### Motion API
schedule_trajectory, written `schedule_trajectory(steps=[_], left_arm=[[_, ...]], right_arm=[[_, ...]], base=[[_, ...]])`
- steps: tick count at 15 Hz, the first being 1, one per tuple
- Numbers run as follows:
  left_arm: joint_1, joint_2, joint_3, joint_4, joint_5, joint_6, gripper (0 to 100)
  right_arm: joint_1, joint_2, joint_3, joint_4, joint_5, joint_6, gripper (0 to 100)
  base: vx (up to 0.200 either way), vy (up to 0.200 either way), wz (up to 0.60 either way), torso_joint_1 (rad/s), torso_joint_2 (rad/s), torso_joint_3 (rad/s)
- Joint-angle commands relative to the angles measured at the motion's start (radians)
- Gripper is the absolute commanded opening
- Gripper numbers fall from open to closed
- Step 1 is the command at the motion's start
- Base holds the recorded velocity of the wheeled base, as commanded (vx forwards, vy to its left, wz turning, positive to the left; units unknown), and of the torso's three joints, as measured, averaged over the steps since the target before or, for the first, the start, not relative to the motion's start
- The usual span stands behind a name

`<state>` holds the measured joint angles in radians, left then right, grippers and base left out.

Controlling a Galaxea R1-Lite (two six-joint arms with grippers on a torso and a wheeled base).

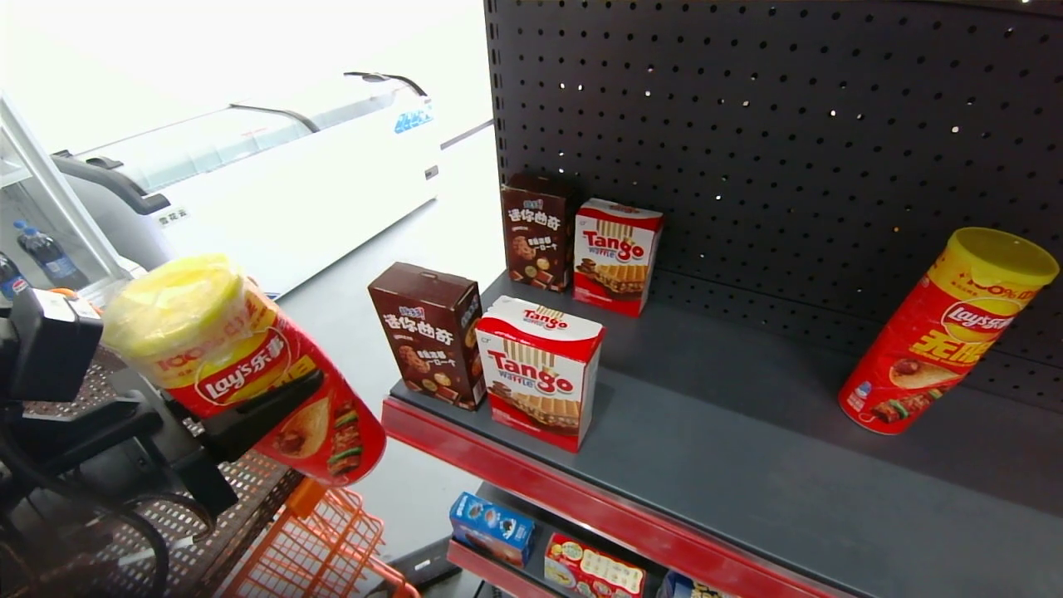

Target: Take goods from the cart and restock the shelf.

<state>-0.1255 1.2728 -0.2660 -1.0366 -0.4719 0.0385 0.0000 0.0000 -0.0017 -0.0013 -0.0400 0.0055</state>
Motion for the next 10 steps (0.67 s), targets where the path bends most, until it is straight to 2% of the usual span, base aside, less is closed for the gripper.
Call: schedule_trajectory(steps=[1, 2, 6, 10], left_arm=[[-0.002, 0.004, -0.001, 0.003, -0.011, -0.005, 0], [0.001, 0.004, -0.015, 0.021, -0.048, -0.023, 0], [-0.003, -0.001, -0.101, 0.159, -0.073, -0.025, 0], [-0.011, -0.009, -0.130, 0.250, -0.126, -0.025, 0]], right_arm=[[0.000, 0.000, 0.000, 0.000, 0.000, -0.001, 100], [0.000, 0.000, 0.000, 0.000, 0.002, -0.001, 100], [0.000, 0.000, 0.000, 0.000, 0.002, -0.001, 100], [0.000, 0.000, 0.000, 0.000, 0.002, -0.001, 100]], base=[[0.000, 0.000, 0.00, 0.000, 0.00, 0.000], [0.000, 0.000, 0.00, 0.000, 0.00, 0.000], [0.000, 0.000, 0.00, 0.000, 0.00, 0.000], [0.000, 0.000, 0.00, 0.000, 0.00, 0.000]])
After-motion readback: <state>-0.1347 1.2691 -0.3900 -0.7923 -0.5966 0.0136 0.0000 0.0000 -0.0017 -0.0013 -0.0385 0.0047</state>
